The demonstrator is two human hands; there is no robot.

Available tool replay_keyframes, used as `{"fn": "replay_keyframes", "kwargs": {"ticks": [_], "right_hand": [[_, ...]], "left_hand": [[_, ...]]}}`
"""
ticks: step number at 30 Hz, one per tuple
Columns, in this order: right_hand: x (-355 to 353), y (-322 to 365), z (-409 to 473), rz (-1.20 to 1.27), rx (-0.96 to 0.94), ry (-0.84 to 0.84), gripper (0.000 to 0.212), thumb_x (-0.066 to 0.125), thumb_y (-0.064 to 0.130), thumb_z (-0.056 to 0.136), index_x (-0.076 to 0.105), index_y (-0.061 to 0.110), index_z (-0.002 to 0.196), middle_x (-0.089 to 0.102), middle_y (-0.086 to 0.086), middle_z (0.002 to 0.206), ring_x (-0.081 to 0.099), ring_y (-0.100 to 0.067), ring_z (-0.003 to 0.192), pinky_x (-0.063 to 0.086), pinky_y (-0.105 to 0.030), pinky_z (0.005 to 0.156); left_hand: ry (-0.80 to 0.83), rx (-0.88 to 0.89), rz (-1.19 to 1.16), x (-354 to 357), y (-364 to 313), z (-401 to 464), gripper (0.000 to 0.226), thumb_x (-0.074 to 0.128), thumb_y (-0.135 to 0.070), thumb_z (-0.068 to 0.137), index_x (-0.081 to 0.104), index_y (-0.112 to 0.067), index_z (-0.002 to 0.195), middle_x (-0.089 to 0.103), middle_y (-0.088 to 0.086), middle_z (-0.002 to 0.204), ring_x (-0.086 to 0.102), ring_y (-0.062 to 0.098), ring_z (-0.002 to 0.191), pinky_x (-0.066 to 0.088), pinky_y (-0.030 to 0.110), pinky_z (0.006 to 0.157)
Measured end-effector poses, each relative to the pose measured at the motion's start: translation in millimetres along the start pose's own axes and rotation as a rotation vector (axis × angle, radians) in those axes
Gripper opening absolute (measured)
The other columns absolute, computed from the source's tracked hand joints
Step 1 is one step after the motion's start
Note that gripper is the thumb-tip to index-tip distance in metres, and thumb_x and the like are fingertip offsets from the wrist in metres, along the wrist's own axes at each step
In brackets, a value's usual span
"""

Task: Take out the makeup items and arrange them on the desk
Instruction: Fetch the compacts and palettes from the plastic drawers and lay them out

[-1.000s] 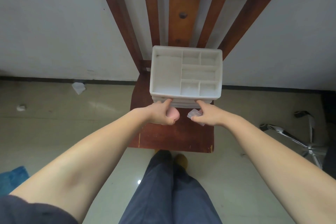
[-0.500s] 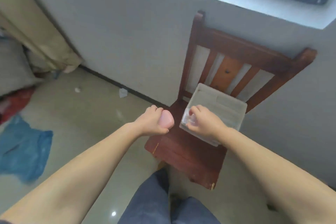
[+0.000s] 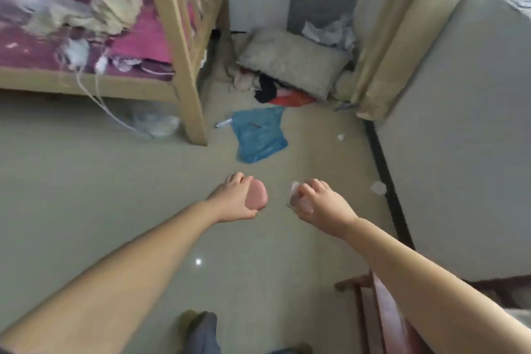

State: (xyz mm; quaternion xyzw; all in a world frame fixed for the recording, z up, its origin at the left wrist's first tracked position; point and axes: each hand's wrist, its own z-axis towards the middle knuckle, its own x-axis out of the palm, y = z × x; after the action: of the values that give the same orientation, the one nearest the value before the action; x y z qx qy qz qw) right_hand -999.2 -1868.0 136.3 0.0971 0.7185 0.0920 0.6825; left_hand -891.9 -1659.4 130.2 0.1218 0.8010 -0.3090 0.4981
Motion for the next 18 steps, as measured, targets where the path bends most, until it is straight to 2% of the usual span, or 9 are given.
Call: {"fn": "replay_keyframes", "kwargs": {"ticks": [4,10,14,18], "right_hand": [[45.3,135.5,94.5,-0.006,-0.271,0.112,0.042,0.058,0.038,0.086,0.051,0.016,0.120,0.048,-0.006,0.125,0.048,-0.028,0.116,0.048,-0.035,0.086],[109.0,368.3,194.3,0.021,-0.616,0.168,0.043,0.062,0.037,0.085,0.054,0.011,0.119,0.051,-0.010,0.125,0.049,-0.031,0.116,0.048,-0.036,0.085],[135.5,497.5,237.1,0.022,-0.819,0.202,0.042,0.062,0.038,0.084,0.056,0.012,0.116,0.053,-0.007,0.124,0.052,-0.029,0.113,0.048,-0.034,0.085],[157.1,596.8,278.1,-0.012,-0.976,0.259,0.039,0.058,0.040,0.086,0.054,0.013,0.114,0.051,-0.004,0.127,0.049,-0.025,0.116,0.045,-0.031,0.089]], "left_hand": [[-0.101,-0.233,-0.059,-31.8,145.0,-80.0,0.077,0.068,-0.042,0.074,0.033,-0.013,0.136,0.037,0.010,0.131,0.036,0.028,0.126,0.038,0.034,0.101],[-0.241,-0.562,-0.097,-73.9,340.7,-223.4,0.075,0.067,-0.043,0.073,0.035,-0.015,0.135,0.038,0.009,0.128,0.037,0.027,0.123,0.041,0.038,0.099],[-0.334,-0.761,-0.142,-88.5,432.0,-309.5,0.075,0.066,-0.043,0.075,0.033,-0.015,0.136,0.036,0.006,0.128,0.037,0.025,0.123,0.043,0.039,0.098],[-0.395,-0.893,-0.151,-96.6,497.9,-363.9,0.074,0.064,-0.042,0.077,0.032,-0.014,0.138,0.037,0.007,0.130,0.037,0.025,0.123,0.043,0.039,0.098]]}}
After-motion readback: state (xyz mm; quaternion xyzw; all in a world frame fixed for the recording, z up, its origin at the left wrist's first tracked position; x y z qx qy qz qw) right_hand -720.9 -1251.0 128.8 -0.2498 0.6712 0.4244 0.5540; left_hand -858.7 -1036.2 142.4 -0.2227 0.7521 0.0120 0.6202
